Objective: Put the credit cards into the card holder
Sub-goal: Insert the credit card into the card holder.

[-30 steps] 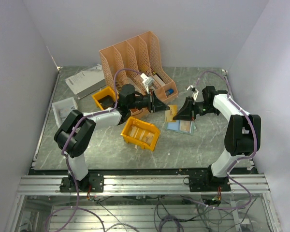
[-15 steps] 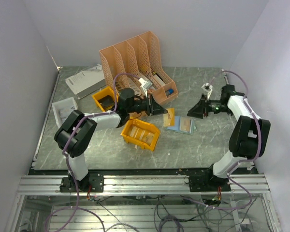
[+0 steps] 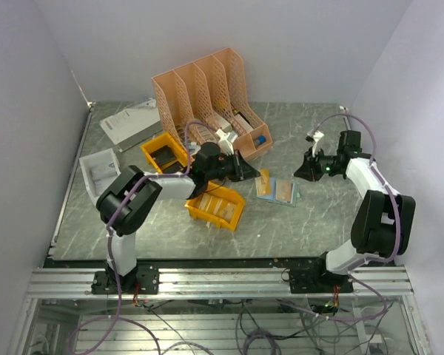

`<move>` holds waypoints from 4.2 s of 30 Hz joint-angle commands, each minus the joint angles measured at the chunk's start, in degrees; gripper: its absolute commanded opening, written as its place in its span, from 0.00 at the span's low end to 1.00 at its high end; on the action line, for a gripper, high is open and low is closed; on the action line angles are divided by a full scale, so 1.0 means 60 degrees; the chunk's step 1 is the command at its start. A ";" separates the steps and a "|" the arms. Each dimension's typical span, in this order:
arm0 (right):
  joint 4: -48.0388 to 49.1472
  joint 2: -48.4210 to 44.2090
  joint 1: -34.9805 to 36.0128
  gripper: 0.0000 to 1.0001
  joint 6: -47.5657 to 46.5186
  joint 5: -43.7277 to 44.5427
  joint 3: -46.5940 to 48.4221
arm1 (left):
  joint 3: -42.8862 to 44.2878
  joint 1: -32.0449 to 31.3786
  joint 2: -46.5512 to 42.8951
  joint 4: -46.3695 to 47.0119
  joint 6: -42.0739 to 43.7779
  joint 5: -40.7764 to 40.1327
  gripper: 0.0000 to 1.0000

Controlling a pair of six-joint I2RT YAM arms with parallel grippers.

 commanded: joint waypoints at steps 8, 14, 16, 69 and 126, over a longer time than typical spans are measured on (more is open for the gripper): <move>0.0481 0.1046 0.0907 0.17 0.0507 0.2024 0.0213 | 0.1424 -0.0320 0.1385 -0.0981 0.0246 -0.1226 0.07; 0.0335 0.1452 0.0894 0.18 0.0541 0.2385 0.0345 | 0.1836 -0.0448 0.1954 -0.1006 0.0225 -0.1444 0.07; 0.0267 0.1628 0.0896 0.18 0.0537 0.2600 0.0410 | 0.1971 -0.0489 0.2084 -0.1092 0.0257 -0.1551 0.07; -0.0050 0.2738 0.0860 0.06 0.0406 0.3916 0.0709 | 0.2839 -0.0641 0.3271 -0.1054 0.0007 -0.0934 0.07; -0.0127 0.2786 0.0882 0.06 0.0365 0.3865 0.0739 | 0.3239 -0.0635 0.3491 -0.1705 -0.0203 -0.0866 0.07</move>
